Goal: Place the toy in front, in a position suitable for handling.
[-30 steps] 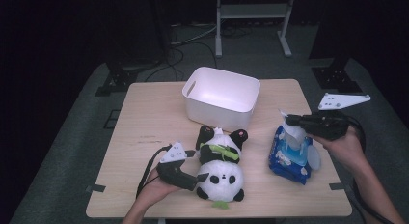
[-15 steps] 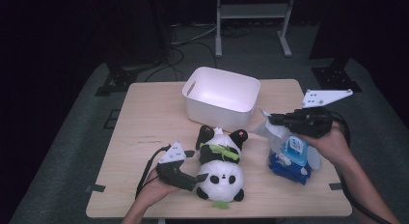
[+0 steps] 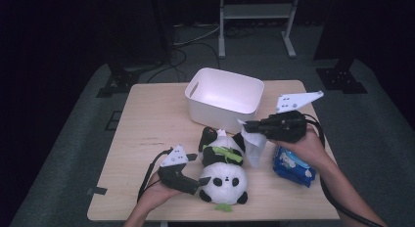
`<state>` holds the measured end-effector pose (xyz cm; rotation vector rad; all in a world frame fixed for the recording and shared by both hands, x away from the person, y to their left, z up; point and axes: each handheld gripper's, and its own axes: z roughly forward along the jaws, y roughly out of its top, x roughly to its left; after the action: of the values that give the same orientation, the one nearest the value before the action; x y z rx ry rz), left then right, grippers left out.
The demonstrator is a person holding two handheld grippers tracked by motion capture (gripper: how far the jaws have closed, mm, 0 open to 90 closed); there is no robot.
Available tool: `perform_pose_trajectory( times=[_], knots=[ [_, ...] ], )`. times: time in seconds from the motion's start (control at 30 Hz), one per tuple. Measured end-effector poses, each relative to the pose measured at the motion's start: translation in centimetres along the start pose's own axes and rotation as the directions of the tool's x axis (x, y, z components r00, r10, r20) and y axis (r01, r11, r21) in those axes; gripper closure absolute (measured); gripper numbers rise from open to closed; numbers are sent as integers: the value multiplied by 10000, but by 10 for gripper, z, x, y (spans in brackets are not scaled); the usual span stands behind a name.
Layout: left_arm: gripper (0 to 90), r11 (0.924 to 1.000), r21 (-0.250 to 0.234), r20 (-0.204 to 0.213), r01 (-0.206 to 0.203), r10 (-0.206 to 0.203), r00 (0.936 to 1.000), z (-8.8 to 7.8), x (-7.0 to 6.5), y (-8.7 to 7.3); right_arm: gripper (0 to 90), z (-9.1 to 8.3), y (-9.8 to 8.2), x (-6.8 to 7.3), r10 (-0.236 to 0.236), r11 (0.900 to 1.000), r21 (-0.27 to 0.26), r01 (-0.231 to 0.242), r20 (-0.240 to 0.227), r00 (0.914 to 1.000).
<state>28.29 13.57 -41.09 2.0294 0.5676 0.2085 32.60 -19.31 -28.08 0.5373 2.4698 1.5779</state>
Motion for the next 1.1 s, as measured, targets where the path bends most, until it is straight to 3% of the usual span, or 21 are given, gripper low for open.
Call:
perform_pose_trajectory(
  times=[0.2,0.47,0.6,0.67,0.83,0.9,1.0,1.1],
  knots=[
    [86,10000,11,28,77,-77,10000,0,0,-5,872,34,2,14,-101,9995,285,129,-950,9954],
    [86,9999,106,126,65,-66,9999,4,-1,-9,855,77,-18,24,146,9947,1023,42,-1825,9831],
    [88,9999,119,172,63,-65,9998,7,-3,-10,715,90,-28,26,306,9878,1560,24,-2087,9775],
    [88,9999,125,192,72,-74,9998,9,-3,-10,604,92,-32,27,412,9860,1670,-27,-2277,9729],
    [88,9998,172,207,65,-69,9998,10,-3,-11,483,82,-33,25,431,9887,1497,-75,-2363,9707],
    [88,9998,167,201,77,-80,9998,9,-3,-12,481,78,-34,23,378,9882,1533,-46,-2143,9760],
    [88,9998,163,203,83,-86,9998,9,-3,-12,450,77,-41,20,98,9786,2046,209,-1476,9890],
    [88,9999,159,220,59,-63,9997,9,-3,-12,427,85,-50,18,-32,9677,2500,337,-1214,9926]
  ],
)
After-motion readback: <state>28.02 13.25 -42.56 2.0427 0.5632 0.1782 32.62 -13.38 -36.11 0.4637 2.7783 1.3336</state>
